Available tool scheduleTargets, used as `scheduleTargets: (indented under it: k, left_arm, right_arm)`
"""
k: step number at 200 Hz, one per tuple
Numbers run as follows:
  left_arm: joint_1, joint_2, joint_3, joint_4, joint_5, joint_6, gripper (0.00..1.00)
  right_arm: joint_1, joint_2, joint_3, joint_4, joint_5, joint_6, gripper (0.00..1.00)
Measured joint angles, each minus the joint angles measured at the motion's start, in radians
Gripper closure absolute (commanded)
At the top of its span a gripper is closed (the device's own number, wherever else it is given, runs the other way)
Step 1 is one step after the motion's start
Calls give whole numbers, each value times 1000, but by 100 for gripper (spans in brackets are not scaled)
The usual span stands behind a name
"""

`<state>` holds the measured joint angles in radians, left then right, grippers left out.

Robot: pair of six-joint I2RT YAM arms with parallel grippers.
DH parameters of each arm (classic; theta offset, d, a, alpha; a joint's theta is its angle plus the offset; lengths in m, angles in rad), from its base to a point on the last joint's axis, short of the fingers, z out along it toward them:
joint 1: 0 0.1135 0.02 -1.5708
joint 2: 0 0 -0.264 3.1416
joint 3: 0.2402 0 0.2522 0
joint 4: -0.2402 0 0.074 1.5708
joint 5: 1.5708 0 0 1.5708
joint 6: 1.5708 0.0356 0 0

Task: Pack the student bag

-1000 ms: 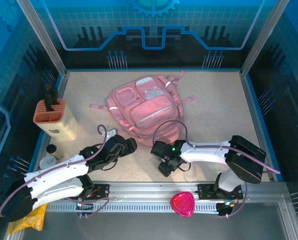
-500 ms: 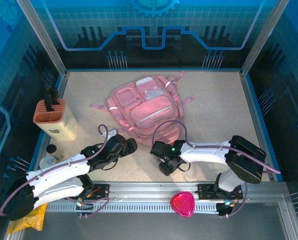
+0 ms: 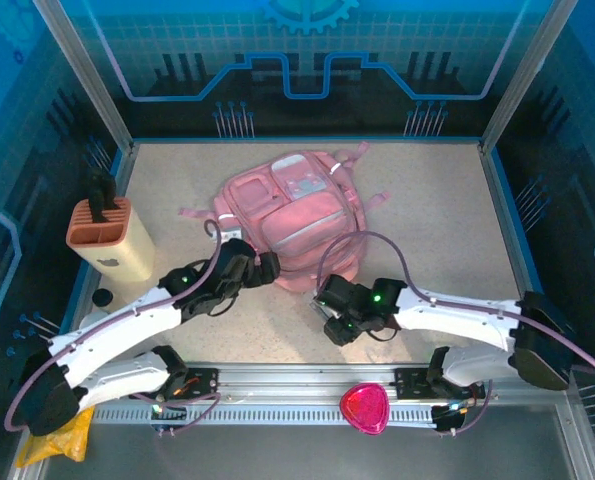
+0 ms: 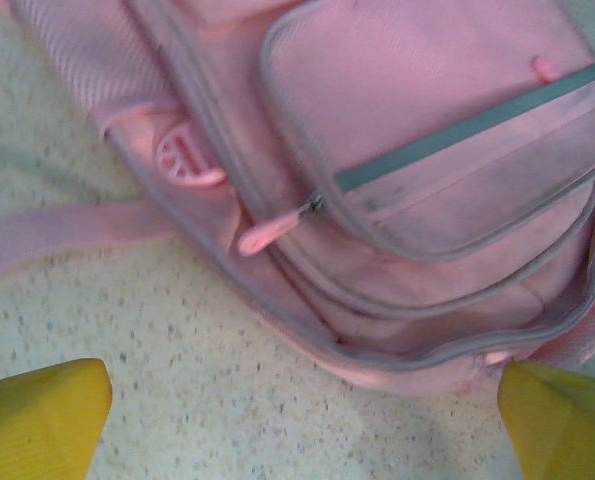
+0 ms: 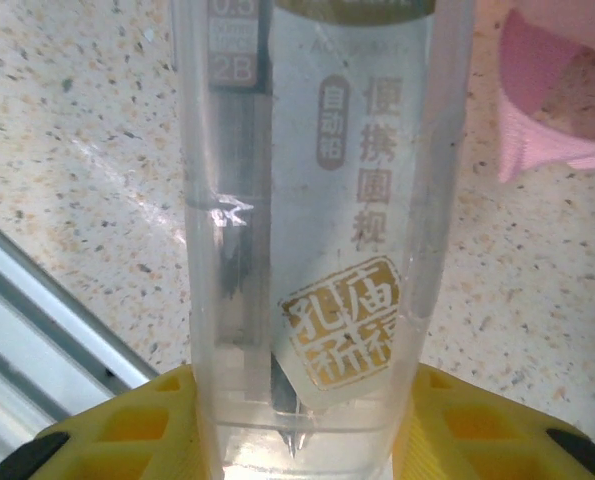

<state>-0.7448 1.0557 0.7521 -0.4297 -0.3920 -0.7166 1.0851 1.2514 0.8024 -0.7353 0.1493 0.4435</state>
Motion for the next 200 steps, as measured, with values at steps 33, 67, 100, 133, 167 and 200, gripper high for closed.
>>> scheduleTargets:
  k: [33, 67, 100, 133, 167, 200]
  left_arm:
    - [3, 148, 125, 5, -11, 224, 1]
    - [3, 343, 253, 14, -12, 415, 1]
    - [3, 473, 296, 53, -4, 542, 1]
    - [3, 562, 323, 80, 15, 626, 1]
    - [3, 635, 364, 98, -14, 668, 1]
    - [2, 690, 417, 98, -61, 675, 3]
  right_arm:
    - [-129, -82, 0, -49, -37, 1, 60]
    - [-263, -103, 2, -76, -93, 0, 59]
    - [-372, -103, 2, -76, -145, 1, 60]
    - [-428, -103, 2, -61, -191, 0, 61]
    - [-432, -103, 1, -47, -217, 1, 62]
    - [-433, -103, -4, -39, -222, 0, 62]
